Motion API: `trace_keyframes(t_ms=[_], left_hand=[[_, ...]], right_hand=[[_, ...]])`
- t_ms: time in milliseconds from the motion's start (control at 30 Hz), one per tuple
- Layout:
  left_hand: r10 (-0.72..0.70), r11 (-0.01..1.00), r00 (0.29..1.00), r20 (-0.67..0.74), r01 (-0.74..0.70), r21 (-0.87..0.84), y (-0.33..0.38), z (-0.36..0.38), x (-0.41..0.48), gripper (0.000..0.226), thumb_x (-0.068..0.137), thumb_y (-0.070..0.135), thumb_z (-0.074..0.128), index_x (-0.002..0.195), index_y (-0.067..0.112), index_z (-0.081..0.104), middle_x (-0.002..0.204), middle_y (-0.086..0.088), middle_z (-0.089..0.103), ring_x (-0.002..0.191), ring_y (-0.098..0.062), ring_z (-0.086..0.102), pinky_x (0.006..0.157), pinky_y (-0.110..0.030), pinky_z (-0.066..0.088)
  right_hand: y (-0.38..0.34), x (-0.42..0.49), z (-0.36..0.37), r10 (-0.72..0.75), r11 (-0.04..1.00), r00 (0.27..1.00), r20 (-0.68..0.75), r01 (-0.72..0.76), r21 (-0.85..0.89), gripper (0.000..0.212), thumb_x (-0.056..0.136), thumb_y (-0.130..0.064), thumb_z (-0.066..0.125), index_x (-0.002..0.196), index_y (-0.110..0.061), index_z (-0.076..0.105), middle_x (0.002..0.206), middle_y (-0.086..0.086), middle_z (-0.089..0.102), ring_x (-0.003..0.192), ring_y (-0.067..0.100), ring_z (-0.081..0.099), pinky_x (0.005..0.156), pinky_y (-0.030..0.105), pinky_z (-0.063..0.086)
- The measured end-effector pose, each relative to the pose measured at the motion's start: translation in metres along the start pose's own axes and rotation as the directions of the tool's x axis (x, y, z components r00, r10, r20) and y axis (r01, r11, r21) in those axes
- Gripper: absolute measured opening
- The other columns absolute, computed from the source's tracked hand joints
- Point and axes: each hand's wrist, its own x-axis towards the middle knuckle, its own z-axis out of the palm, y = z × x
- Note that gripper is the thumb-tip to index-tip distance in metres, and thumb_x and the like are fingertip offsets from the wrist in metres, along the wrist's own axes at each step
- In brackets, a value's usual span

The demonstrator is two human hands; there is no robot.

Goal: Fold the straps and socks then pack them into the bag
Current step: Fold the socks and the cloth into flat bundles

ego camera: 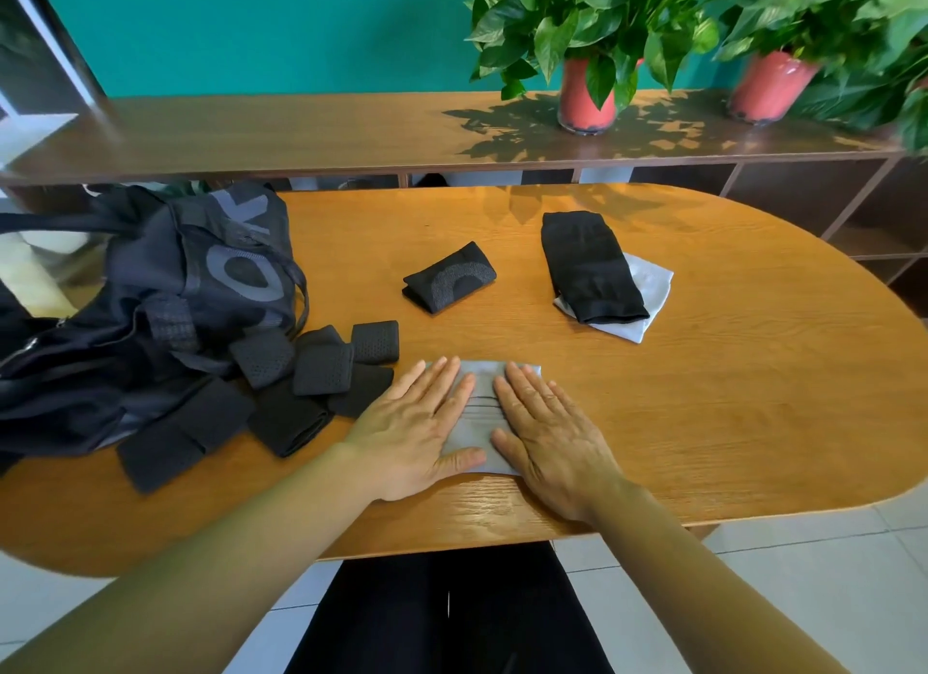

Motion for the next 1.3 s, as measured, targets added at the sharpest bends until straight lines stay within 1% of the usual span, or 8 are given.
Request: trace_keyframes(t_ms=[233,400,633,867,1033,1100,1200,1300], left_hand=[[0.093,0.993,0.982,-0.164,-0.103,-0.051,0.003,0.000,-0.016,0.104,0.082,0.085,0.016,0.151,0.012,-0.015,0.158,-0.006,-0.021,0.145,-0.017,-0.020,0.114,-0.044,-0.018],[0.210,0.977,0.944,-0.255,-0.211,0.021,0.012,0.007,-0.033,0.099,0.085,0.083,0.019,0.153,0.011,0.017,0.159,-0.008,0.013,0.148,-0.021,0.005,0.115,-0.044,-0.007],[0.205,0.977,0.955,-0.213,-0.214,-0.021,0.018,0.009,-0.048,0.105,0.078,0.085,0.032,0.152,0.011,0.018,0.159,-0.005,0.012,0.148,-0.019,0.003,0.118,-0.043,-0.011],[0.257,0.965,0.876,-0.408,-0.252,0.068,0.027,0.022,-0.056,0.073,0.073,0.068,0.059,0.128,0.021,0.060,0.132,0.000,0.061,0.125,-0.015,0.054,0.109,-0.036,0.038],[0.142,0.939,0.854,-0.501,-0.276,-0.203,0.032,0.023,-0.063,0.041,0.087,0.042,0.052,0.117,0.021,0.069,0.122,0.005,0.066,0.119,-0.007,0.057,0.106,-0.029,0.030],[0.011,0.877,0.886,-0.463,-0.231,-0.421,0.034,0.016,-0.065,0.033,0.089,0.037,0.047,0.099,0.018,0.072,0.098,0.004,0.072,0.096,-0.009,0.064,0.092,-0.027,0.041],[-0.199,0.708,0.904,-0.379,-0.134,-0.693,0.036,0.009,-0.064,0.032,0.089,0.037,0.047,0.065,0.016,0.050,0.059,-0.002,0.047,0.054,-0.011,0.042,0.054,-0.033,0.032],[-0.342,0.586,0.875,-0.343,-0.087,-0.806,0.040,0.005,-0.061,0.037,0.089,0.036,0.051,0.059,0.021,0.035,0.050,0.003,0.031,0.048,-0.010,0.028,0.052,-0.031,0.020]], right_hand=[[0.001,-0.001,-0.011,-0.019,0.999,0.998,0.059,0.020,-0.027,0.067,0.093,-0.054,0.004,0.150,-0.021,-0.010,0.157,-0.003,-0.019,0.142,0.009,-0.022,0.113,0.027,-0.017],[0.004,-0.013,-0.014,-0.064,0.996,0.998,0.029,0.061,0.069,0.070,0.091,-0.057,0.004,0.152,-0.023,-0.004,0.159,-0.004,-0.011,0.144,0.007,-0.017,0.117,0.028,-0.012],[0.001,-0.043,-0.009,-0.216,0.974,0.965,-0.147,0.224,0.045,0.064,0.092,-0.056,0.036,0.145,-0.019,0.038,0.153,0.002,0.033,0.142,0.015,0.027,0.118,0.032,0.010],[0.003,-0.063,-0.001,-0.281,0.959,0.950,-0.134,0.282,-0.012,0.078,0.069,-0.039,0.060,0.142,-0.020,0.041,0.152,0.003,0.033,0.141,0.017,0.028,0.115,0.036,0.021],[0.005,-0.064,-0.007,-0.257,0.958,0.961,-0.100,0.267,0.106,0.067,0.074,-0.035,0.054,0.140,-0.025,0.046,0.153,-0.007,0.031,0.141,0.006,0.025,0.117,0.027,0.012],[0.003,-0.063,-0.013,-0.178,0.941,0.981,-0.073,0.192,0.280,0.064,0.074,-0.041,0.044,0.137,-0.026,0.050,0.149,-0.012,0.037,0.137,0.003,0.031,0.115,0.022,0.014],[-0.001,-0.061,-0.017,0.017,0.799,0.998,-0.060,0.022,0.601,0.050,0.076,-0.035,0.046,0.124,-0.031,0.061,0.123,-0.013,0.061,0.109,0.005,0.056,0.095,0.022,0.042],[-0.006,-0.052,-0.018,0.184,0.620,0.980,-0.077,-0.055,0.783,0.027,0.084,-0.021,0.055,0.105,-0.028,0.069,0.086,-0.009,0.068,0.081,0.007,0.061,0.072,0.021,0.048]])
